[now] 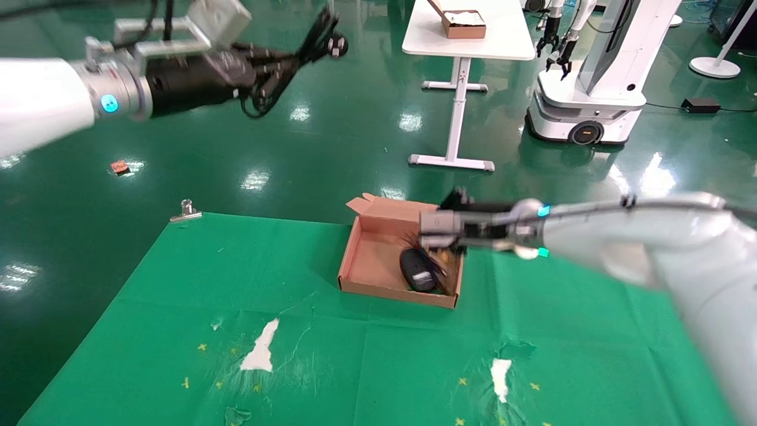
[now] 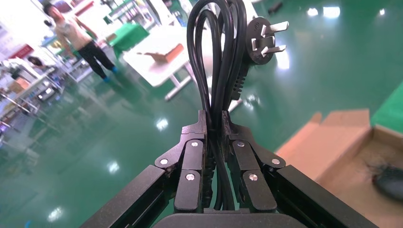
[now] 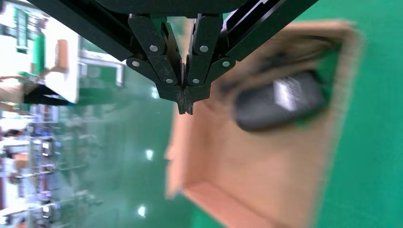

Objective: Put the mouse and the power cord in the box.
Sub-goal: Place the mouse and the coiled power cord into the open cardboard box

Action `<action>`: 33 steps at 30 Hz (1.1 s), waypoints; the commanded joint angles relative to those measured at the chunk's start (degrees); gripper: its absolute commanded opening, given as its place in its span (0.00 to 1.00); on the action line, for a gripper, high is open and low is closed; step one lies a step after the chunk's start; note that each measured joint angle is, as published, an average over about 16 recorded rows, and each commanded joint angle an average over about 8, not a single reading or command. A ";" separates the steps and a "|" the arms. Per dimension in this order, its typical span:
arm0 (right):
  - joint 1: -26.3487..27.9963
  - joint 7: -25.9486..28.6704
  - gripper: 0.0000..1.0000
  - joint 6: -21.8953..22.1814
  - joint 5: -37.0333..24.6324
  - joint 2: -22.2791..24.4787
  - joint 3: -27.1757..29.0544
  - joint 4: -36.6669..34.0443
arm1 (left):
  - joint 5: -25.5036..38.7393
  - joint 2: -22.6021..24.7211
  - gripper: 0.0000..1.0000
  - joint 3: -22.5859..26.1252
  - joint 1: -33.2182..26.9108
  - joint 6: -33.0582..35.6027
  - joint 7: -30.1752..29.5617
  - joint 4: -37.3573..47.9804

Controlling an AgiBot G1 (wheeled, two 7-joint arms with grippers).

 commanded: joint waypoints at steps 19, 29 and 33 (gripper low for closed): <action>-3.00 1.57 1.00 3.96 2.95 1.09 -0.92 -0.12 | 4.60 6.24 0.00 3.18 8.42 -7.24 7.27 -1.20; 2.73 1.13 1.00 0.84 5.59 9.79 1.01 -3.28 | 2.70 8.88 0.00 6.02 17.01 -9.50 5.85 -12.57; 5.99 0.51 1.00 -3.03 6.06 14.48 1.37 -3.13 | 0.37 8.87 0.00 9.34 20.79 -6.60 2.24 -17.81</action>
